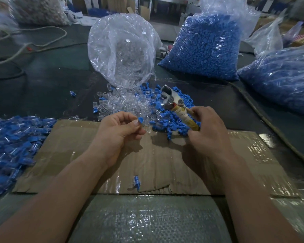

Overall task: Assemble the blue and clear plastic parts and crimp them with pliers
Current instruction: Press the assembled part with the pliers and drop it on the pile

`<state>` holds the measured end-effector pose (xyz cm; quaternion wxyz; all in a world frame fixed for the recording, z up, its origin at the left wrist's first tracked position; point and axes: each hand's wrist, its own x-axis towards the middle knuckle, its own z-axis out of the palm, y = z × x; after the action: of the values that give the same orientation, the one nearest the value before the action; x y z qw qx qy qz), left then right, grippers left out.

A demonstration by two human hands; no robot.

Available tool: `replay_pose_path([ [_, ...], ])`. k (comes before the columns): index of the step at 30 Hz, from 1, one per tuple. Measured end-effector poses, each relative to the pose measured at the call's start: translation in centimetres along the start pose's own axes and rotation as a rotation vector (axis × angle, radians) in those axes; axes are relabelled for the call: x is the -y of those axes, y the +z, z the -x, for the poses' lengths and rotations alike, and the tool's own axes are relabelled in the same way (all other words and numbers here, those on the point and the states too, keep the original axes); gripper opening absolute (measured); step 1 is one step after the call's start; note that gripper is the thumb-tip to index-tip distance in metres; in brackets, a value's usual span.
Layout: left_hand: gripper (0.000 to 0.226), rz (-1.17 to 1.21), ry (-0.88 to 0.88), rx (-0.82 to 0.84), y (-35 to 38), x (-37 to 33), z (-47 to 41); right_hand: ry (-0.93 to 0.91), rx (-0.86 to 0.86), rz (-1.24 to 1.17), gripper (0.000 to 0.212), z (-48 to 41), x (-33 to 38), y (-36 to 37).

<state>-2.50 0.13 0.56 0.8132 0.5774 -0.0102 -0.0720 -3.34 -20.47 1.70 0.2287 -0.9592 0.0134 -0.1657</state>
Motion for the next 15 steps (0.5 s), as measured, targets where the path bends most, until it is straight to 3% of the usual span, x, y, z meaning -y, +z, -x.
replay_pose_path([
  [5, 0.015, 0.039, 0.071, -0.034, 0.3, -0.1, 0.1, -0.159, -0.025, 0.028, 0.037, 0.6, 1.0, 0.5],
  [15, 0.012, -0.021, 0.202, -0.044, 0.5, -0.2, 0.1, -0.218, 0.109, 0.051, 0.038, 1.1, 2.2, 1.3],
])
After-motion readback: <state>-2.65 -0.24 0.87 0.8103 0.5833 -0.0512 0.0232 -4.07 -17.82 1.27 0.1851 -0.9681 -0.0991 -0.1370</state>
